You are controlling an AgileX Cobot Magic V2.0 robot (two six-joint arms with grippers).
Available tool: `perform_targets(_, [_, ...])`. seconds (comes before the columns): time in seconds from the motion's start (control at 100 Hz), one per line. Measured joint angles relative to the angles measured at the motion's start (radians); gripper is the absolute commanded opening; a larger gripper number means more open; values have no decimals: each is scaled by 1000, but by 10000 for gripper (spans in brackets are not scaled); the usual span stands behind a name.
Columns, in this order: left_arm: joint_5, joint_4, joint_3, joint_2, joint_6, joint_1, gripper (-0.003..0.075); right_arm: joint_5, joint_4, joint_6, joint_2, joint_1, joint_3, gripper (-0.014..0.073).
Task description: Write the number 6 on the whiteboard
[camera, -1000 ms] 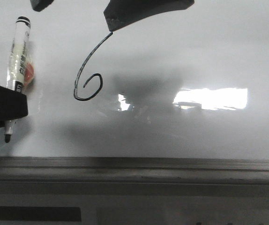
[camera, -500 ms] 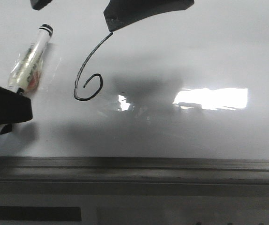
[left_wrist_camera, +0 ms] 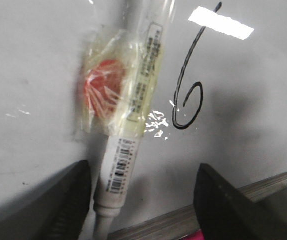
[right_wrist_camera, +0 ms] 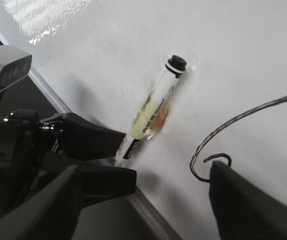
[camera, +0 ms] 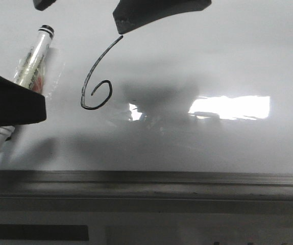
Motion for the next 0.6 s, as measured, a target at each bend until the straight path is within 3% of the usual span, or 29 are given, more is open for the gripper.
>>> perform_targets(0.31, [5, -1, 0, -44, 139, 2, 431, 25, 0, -2, -14, 0, 0, 452])
perform_targets(0.4, [6, -5, 6, -89, 173, 20, 430, 37, -10, -2, -43, 0, 0, 333])
perform_targets(0.49, [19, -7, 10, -139, 208, 50, 404, 37, -28, -2, -78, 0, 0, 91])
perform_targets(0.55, [41, -9, 11, -176, 232, 67, 323, 37, -36, -2, -105, 0, 0, -60])
perform_targets(0.6, [63, -9, 12, -207, 248, 78, 250, 38, -43, -2, -125, 0, 0, -62])
